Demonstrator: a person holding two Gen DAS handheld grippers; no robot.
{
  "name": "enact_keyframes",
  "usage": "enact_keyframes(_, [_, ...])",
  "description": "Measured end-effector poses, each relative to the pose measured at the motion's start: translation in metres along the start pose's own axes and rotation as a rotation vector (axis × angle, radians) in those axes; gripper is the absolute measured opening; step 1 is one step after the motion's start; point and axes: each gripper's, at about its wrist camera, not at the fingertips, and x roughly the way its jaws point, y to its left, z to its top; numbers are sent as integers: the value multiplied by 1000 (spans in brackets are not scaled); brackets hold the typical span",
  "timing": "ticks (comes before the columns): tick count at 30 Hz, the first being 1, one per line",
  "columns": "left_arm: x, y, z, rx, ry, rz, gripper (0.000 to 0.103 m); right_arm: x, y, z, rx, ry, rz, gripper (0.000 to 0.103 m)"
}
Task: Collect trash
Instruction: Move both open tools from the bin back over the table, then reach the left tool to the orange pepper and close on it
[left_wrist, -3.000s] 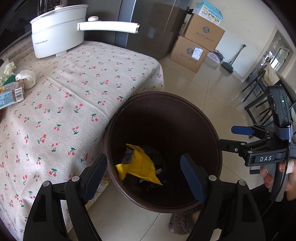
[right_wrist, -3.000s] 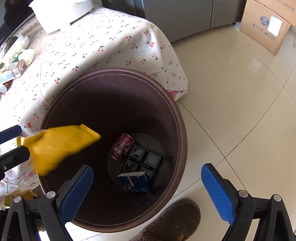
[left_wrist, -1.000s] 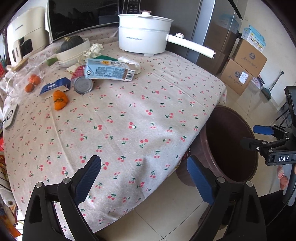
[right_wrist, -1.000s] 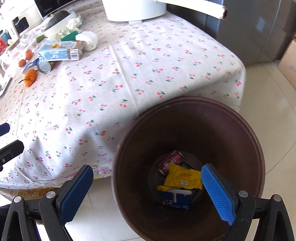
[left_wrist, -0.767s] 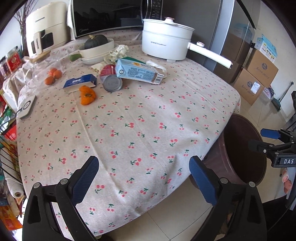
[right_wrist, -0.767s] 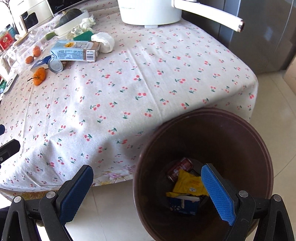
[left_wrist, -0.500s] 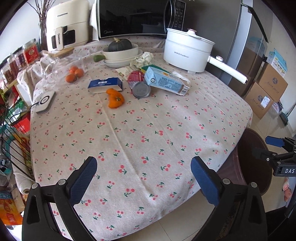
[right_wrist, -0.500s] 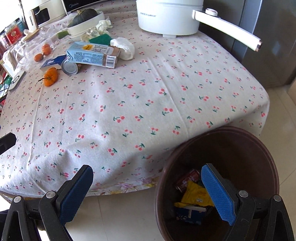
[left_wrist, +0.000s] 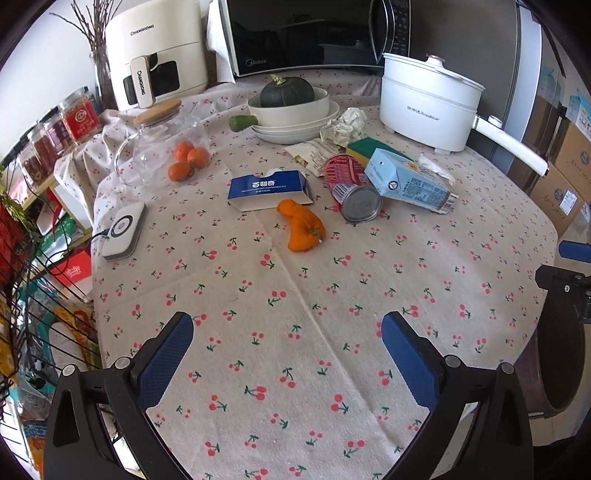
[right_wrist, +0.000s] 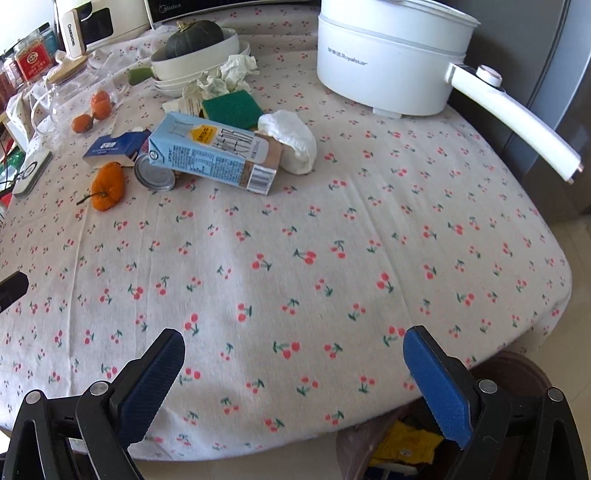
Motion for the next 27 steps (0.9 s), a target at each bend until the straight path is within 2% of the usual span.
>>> enact_keyframes(5, [39, 0, 22, -73, 21, -44, 101, 23, 3, 27, 26, -4, 22, 98])
enact_keyframes(11, [74, -13, 44, -76, 7, -31, 89, 45, -6, 50, 141, 11, 84, 98])
enact_keyframes(17, [102, 2, 51, -183, 28, -42, 75, 61, -15, 60, 272, 26, 123, 98])
enact_keyframes(23, [113, 9, 50, -246, 43, -98, 55, 62, -6, 66, 280, 13, 131, 98])
enact_keyframes(25, [113, 8, 51, -238, 52, -127, 40, 61, -4, 67, 287, 12, 145, 98])
enact_keyframes(27, [109, 8, 50, -232, 54, -138, 38, 60, -4, 69, 314, 11, 163, 98])
